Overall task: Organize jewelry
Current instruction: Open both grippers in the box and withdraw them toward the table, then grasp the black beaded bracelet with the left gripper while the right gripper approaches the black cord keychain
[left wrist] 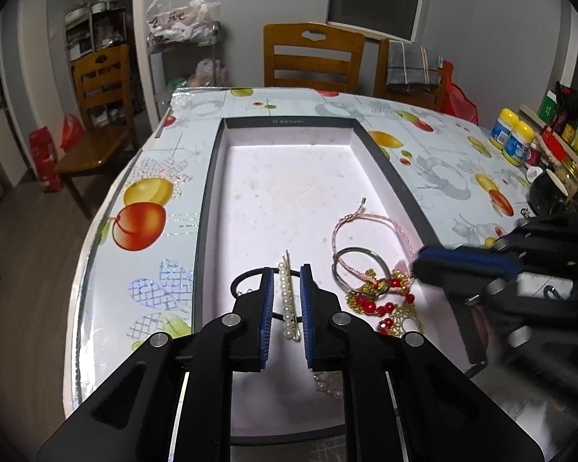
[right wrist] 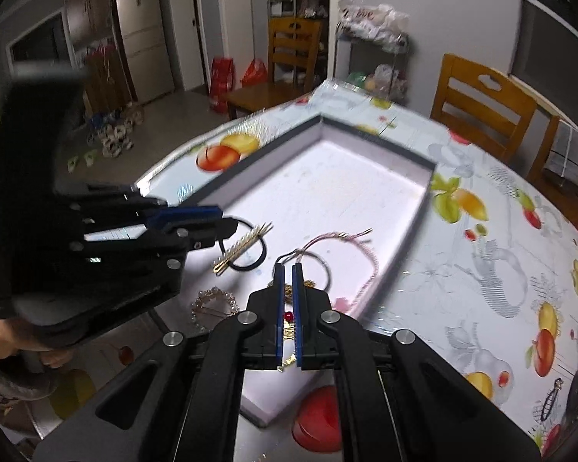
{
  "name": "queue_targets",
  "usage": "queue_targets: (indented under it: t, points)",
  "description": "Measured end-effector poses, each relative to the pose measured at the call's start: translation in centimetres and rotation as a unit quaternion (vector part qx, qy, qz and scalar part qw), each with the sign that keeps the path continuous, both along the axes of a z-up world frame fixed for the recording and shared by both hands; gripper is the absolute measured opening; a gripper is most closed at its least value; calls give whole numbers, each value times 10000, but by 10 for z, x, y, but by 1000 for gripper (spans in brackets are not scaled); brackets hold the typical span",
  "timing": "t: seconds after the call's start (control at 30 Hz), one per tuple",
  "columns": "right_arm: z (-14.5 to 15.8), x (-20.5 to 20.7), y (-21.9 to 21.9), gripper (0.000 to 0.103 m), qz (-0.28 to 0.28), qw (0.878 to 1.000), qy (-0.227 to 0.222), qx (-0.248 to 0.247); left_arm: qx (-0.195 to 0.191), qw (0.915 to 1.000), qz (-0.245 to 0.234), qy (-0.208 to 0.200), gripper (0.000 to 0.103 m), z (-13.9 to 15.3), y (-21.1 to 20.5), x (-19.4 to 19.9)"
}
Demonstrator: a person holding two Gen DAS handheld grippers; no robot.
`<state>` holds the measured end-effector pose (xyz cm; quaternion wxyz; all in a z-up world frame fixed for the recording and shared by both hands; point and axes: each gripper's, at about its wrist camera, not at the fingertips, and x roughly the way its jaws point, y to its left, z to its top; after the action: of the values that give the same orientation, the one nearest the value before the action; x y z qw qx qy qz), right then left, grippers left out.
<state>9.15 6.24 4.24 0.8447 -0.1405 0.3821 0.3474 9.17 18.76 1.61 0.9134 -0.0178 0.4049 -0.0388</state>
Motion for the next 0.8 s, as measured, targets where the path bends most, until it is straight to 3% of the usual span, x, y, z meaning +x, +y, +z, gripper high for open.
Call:
queue_targets:
  t: [0.13,0.2,0.4,0.53,0.8]
  points:
    - [17,-3,-35,5,-260,9994,-119,195,-59,9999,-76,-90,33,6,-8,-5]
    - [20,-2,-56,5,-462,9986,-120,237,-40,9997,-179,-135,36,8,-19,-7]
    - [14,-1,-118,6,-1029,9943,-29,264,-35,9985,-491,-220,38,15,-54,-12]
    - [11,-8,-157,28,-1334,9906,-100,286,-2,9968,-751,-287,47,19,-82,-17]
    - [7,-27,-233,29,-2035,9780,-224,407,-7,9894,-1438,-186,47,16,-144,-28]
